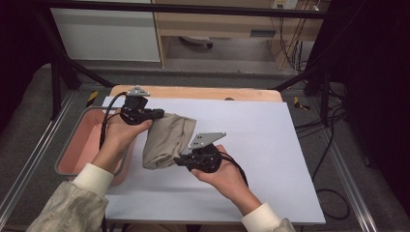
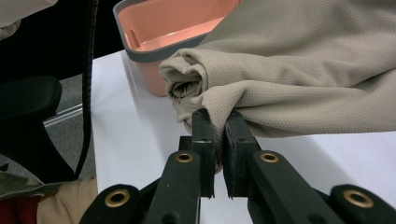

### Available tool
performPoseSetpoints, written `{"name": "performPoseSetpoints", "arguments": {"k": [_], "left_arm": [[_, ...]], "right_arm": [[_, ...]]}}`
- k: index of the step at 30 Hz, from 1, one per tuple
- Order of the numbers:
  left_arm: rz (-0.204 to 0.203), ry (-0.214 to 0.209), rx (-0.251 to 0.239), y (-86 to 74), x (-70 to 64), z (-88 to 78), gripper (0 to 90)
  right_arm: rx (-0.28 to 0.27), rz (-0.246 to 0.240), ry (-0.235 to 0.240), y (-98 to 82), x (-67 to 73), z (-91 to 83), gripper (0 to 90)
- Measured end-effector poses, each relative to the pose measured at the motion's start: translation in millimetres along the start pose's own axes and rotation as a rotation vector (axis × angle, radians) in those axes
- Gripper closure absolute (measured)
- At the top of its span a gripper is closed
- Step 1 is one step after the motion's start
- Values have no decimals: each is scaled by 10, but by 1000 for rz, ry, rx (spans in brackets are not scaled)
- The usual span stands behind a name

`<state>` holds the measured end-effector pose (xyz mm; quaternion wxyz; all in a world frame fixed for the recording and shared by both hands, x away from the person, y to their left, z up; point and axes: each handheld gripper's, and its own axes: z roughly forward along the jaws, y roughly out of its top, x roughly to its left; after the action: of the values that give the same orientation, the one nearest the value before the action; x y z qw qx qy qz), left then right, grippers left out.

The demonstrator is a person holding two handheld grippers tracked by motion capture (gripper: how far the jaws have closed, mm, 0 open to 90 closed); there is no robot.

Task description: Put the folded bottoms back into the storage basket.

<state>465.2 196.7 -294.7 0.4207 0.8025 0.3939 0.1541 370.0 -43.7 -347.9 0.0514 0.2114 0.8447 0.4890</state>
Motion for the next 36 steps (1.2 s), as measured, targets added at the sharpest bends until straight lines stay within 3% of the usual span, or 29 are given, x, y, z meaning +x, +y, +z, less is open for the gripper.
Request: {"name": "performPoseSetpoints", "arguments": {"k": [23,36], "left_arm": [[-28,41,-9,-42,280,-286,876],[-41,54,-21,-80,368,-388,876]], "right_arm": [[3,-46,44,292,56,289,848],[4,-59,58,382,96,398,848]]}}
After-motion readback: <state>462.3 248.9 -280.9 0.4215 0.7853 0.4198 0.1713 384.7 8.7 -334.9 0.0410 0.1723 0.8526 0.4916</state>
